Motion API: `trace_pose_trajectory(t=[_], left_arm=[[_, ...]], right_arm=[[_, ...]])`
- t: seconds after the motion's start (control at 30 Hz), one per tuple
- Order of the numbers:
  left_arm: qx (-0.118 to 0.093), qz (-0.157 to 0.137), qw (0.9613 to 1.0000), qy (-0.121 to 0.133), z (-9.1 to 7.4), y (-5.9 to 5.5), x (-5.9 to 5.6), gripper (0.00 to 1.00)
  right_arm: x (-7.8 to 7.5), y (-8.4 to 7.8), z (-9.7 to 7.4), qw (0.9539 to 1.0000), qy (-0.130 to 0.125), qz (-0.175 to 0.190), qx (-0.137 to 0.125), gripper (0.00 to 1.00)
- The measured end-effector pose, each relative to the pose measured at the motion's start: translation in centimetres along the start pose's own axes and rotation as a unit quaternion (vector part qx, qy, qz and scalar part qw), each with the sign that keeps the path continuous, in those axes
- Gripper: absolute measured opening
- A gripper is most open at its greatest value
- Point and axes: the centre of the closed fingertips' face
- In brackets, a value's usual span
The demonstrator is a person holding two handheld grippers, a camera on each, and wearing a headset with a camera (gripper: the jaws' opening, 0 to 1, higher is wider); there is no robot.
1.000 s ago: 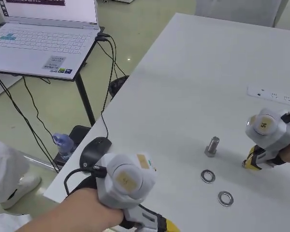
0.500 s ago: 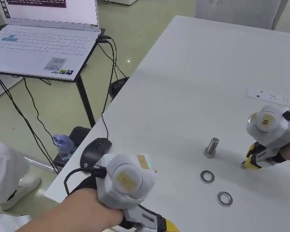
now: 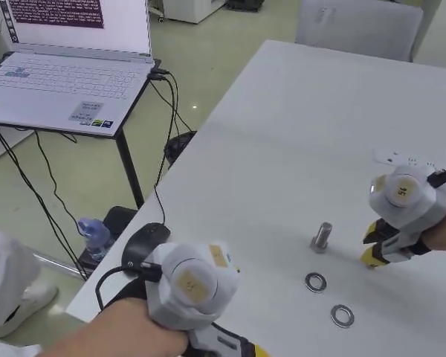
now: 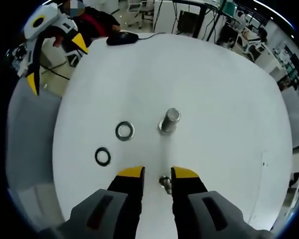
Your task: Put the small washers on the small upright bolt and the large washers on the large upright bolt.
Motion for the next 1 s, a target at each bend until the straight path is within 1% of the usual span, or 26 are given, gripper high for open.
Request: trace_pose_trajectory(t=[0.13, 0.2, 0.27, 0.37, 0.43, 0.57, 0.7, 0.8, 1.0], left_arm=[[0.004, 0.005, 1.0, 0.003, -0.2, 0.0, 0.1, 0.78], [0.007, 0.008, 0.9999, 0.005, -0.2, 0.0, 0.1, 0.78], [0.005, 0.007, 1.0, 0.005, -0.2, 0.2, 0.1, 0.79], [0.002, 0.007, 1.0, 0.006, -0.3, 0.4, 0.1, 0.79], [0.001, 0.007, 1.0, 0.006, -0.2, 0.5, 0.0, 0.78], [0.003, 0.007, 0.9999, 0.006, -0.2, 0.4, -0.2, 0.78], [0.01, 0.012, 0.9998, 0.007, -0.2, 0.2, -0.3, 0.77], [0.002, 0.01, 0.9999, 0.008, -0.2, 0.5, -0.4, 0.77], [0.001, 0.009, 0.9999, 0.009, -0.2, 0.6, -0.5, 0.77]], right_arm=[[0.9, -0.1, -0.1, 0.9998, 0.004, -0.015, 0.008, 0.24], [1.2, 0.1, 0.0, 0.9999, 0.008, -0.012, 0.001, 0.24], [1.5, 0.3, 0.0, 0.9999, 0.01, -0.01, -0.004, 0.25], [2.6, 0.6, 0.2, 0.9998, 0.016, -0.013, -0.008, 0.25], [2.8, 0.7, 0.5, 0.9996, 0.02, -0.014, -0.011, 0.26], [3.8, 0.7, 0.7, 0.9995, 0.024, -0.019, -0.012, 0.26], [5.0, 0.5, 0.9, 0.9993, 0.029, -0.02, -0.013, 0.26], [5.6, 0.2, 1.1, 0.9992, 0.032, -0.02, -0.012, 0.27], [7.0, -0.2, 1.5, 0.999, 0.037, -0.019, -0.013, 0.27]])
Point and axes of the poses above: the centre of the closed fingertips' face, and the gripper's own axes: z roughly forward along the fingers, x roughly to its left, y roughly out of its top, and after that the axes turned 2 degrees about -x, right-handed
